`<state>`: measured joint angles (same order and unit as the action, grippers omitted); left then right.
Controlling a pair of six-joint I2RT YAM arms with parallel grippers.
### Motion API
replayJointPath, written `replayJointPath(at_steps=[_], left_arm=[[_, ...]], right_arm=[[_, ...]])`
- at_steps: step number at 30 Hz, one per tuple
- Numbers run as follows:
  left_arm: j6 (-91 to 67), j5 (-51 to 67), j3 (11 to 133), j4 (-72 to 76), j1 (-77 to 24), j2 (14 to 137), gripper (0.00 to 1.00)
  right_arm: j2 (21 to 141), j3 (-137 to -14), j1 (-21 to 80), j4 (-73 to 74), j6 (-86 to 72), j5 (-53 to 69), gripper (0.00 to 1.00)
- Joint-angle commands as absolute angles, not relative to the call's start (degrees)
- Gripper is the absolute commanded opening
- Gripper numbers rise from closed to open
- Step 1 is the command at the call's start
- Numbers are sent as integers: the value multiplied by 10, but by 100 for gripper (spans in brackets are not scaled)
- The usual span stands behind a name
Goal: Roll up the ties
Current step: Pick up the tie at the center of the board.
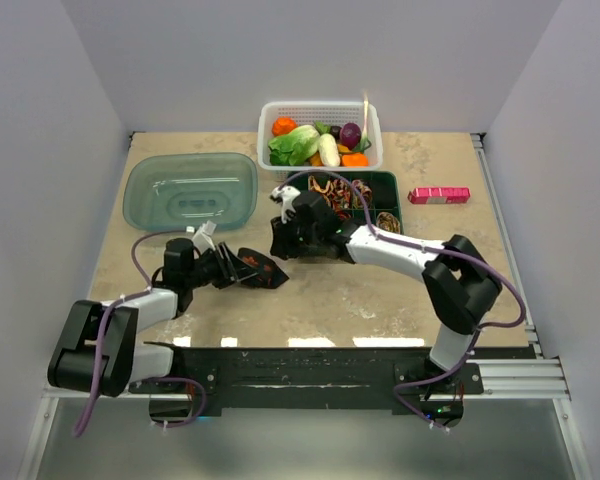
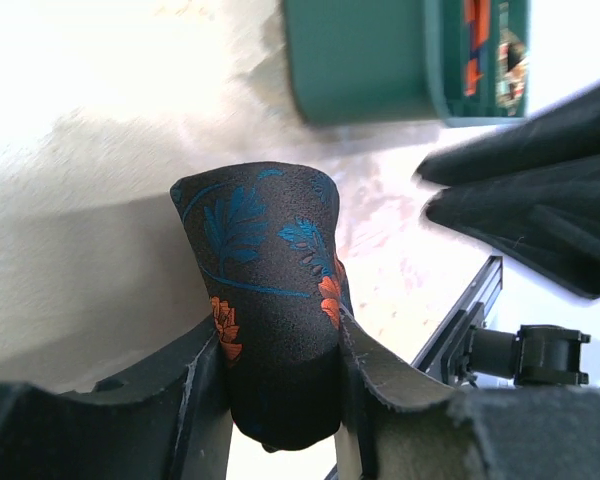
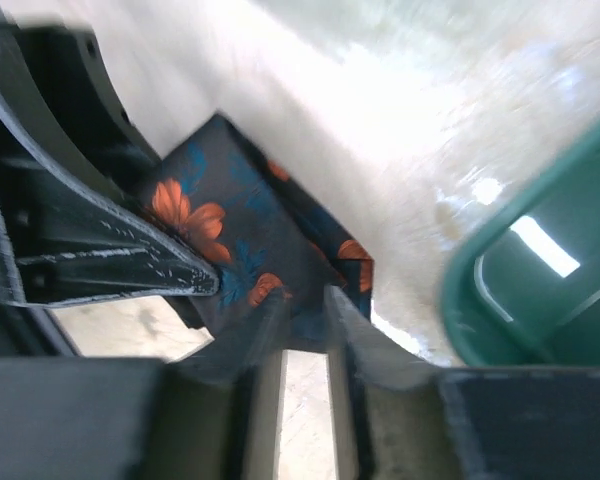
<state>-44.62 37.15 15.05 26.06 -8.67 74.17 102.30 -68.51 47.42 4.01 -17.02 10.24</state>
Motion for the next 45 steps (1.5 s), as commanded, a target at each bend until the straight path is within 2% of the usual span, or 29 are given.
replayJointPath(at_steps=[1,2,4,5,7,9,11,20,35,45], left_arm=[[-460,379,151,277,-89,692,36],[-458,380,154,273,-89,685,36],[-450,378,166,251,-89,663,36],[-442,379,178,242,-89,657,36],[-431,380,192,216,-89,638,35],[-418,383,209,200,-89,627,35],[-409,391,227,181,-89,610,35],[-390,480,272,169,-95,574,34],[-404,540,272,199,-141,490,33],[-420,546,270,190,-152,433,33]], right_arm=[[977,-693,432,21,-187,180,34],[974,-693,425,18,-189,189,41],[967,-694,410,13,-188,217,48],[964,-695,406,13,-187,228,59],[957,-701,399,11,-177,250,70],[953,-707,397,12,-165,268,90],[942,-717,396,20,-146,281,99],[880,-722,396,19,-93,338,99],[813,-698,397,7,-89,444,99],[786,-650,404,2,-95,468,99]])
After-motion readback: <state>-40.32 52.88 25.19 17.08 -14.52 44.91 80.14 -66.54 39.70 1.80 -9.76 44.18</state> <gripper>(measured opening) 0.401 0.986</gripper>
